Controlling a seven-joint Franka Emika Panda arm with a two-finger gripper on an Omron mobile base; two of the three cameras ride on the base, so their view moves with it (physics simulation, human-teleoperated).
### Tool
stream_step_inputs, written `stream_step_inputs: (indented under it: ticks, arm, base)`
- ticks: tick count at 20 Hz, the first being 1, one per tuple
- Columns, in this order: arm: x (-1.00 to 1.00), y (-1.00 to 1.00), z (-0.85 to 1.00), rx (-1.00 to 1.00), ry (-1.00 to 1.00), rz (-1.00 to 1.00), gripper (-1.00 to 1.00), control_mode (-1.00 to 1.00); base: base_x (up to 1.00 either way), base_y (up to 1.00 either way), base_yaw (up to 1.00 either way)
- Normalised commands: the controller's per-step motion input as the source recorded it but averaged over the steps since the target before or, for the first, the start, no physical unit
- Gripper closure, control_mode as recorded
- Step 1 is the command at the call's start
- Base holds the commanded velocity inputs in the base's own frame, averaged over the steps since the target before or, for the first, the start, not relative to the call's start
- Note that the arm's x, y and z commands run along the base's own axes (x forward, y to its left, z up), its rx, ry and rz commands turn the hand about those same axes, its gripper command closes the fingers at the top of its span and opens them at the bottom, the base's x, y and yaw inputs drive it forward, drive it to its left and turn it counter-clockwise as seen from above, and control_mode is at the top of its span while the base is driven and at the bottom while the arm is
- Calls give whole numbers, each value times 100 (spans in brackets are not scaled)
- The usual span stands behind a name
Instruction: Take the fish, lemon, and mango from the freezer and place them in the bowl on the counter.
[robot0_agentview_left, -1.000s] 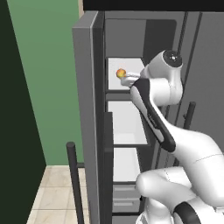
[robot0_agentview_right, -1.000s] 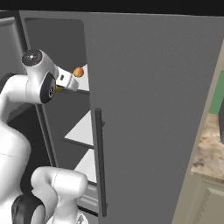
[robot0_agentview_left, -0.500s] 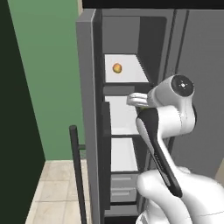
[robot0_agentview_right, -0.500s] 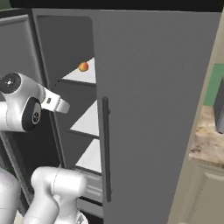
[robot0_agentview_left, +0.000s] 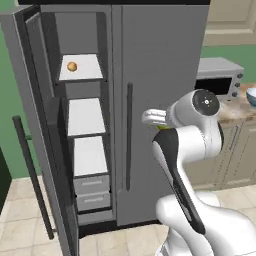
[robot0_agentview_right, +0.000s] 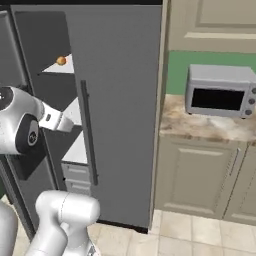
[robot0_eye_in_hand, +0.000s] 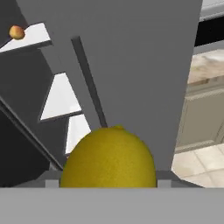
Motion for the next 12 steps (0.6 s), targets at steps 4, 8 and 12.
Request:
stream_step_inputs:
  ticks: [4,8,12]
  arm:
    - [0,0,0,0,0,0,100,100]
    - [0,0,0,0,0,0,100,100]
    - [0,0,0,0,0,0,100,100]
  base:
    - [0,-100,-41]
    - [4,-100,-35]
    - [43,-100,-25]
